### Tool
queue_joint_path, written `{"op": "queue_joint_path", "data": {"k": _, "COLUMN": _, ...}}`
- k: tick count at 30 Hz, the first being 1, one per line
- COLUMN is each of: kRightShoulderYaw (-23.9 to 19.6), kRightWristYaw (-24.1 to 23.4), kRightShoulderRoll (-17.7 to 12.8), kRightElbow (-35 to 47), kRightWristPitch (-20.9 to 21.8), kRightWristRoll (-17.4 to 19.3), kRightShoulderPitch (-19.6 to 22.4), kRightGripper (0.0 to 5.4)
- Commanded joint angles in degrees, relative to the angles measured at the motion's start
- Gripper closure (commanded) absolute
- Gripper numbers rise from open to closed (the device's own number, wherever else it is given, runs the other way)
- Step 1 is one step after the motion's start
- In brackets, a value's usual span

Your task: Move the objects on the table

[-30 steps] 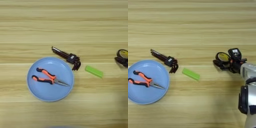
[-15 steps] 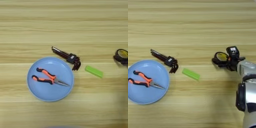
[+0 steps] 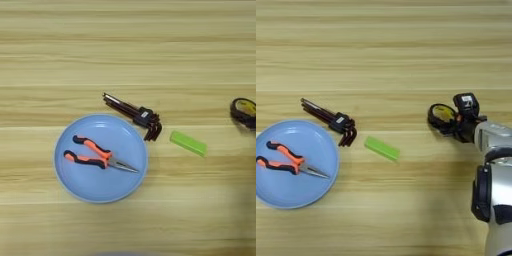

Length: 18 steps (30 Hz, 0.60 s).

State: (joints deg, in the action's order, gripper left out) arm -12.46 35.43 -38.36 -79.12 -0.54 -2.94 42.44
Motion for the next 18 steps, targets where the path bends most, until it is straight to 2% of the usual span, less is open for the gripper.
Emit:
{"op": "queue_joint_path", "data": {"k": 1, "kRightShoulderYaw": -0.48, "kRightWristYaw": -0.93, "kRightShoulderRoll": -1.76, "kRightElbow": 2.37, "kRightWristPitch": 1.46, "kRightWristRoll": 0.41, "kRightShoulderPitch": 4.45, "kRightGripper": 1.36}}
{"op": "queue_joint_path", "data": {"k": 9, "kRightShoulderYaw": 0.8, "kRightWristYaw": 1.84, "kRightShoulderRoll": -1.47, "kRightElbow": 4.26, "kRightWristPitch": 5.77, "kRightWristRoll": -0.26, "kRightShoulderPitch": 8.99, "kRightGripper": 1.36}}
{"op": "queue_joint_path", "data": {"k": 13, "kRightShoulderYaw": 3.1, "kRightWristYaw": 6.36, "kRightShoulderRoll": 0.24, "kRightElbow": 6.36, "kRightWristPitch": 9.28, "kRightWristRoll": -0.67, "kRightShoulderPitch": 10.46, "kRightGripper": 1.36}}
{"op": "queue_joint_path", "data": {"k": 18, "kRightShoulderYaw": 5.75, "kRightWristYaw": 11.6, "kRightShoulderRoll": 3.57, "kRightElbow": 9.07, "kRightWristPitch": 12.39, "kRightWristRoll": -0.83, "kRightShoulderPitch": 9.88, "kRightGripper": 1.36}}
